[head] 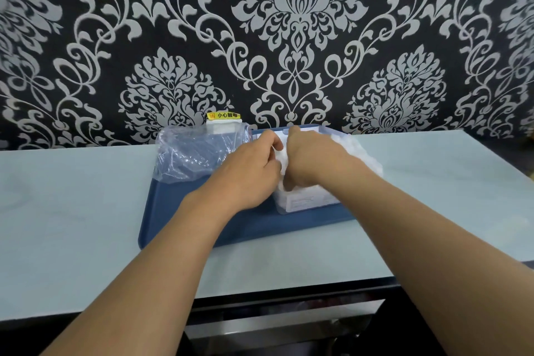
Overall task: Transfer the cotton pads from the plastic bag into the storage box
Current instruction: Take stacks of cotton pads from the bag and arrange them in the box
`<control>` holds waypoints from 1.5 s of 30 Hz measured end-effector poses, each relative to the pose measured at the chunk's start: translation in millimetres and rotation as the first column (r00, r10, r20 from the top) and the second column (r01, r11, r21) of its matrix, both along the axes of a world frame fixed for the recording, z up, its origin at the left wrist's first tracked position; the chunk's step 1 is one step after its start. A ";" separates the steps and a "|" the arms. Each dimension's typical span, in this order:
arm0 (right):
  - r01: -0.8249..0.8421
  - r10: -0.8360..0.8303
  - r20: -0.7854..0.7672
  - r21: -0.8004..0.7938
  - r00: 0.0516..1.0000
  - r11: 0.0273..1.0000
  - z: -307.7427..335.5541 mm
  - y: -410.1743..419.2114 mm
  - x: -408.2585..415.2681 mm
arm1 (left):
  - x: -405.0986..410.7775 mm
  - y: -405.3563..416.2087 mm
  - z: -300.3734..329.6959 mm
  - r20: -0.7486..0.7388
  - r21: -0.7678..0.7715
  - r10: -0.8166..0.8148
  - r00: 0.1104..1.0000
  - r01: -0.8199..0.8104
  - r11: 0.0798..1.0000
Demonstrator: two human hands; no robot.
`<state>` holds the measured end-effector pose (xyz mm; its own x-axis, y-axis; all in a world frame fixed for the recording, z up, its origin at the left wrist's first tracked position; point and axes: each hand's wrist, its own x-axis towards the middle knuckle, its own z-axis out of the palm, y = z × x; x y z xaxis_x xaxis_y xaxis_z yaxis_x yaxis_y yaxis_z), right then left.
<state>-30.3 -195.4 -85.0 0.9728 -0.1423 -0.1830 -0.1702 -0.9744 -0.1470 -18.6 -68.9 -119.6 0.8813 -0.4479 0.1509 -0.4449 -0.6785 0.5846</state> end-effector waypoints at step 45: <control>-0.166 0.173 0.064 -0.097 0.983 0.981 -47.8 -60.7 7.1 | 19.4 -33.1 -20.9 -0.045 0.483 0.000 0.999 0.022 0.876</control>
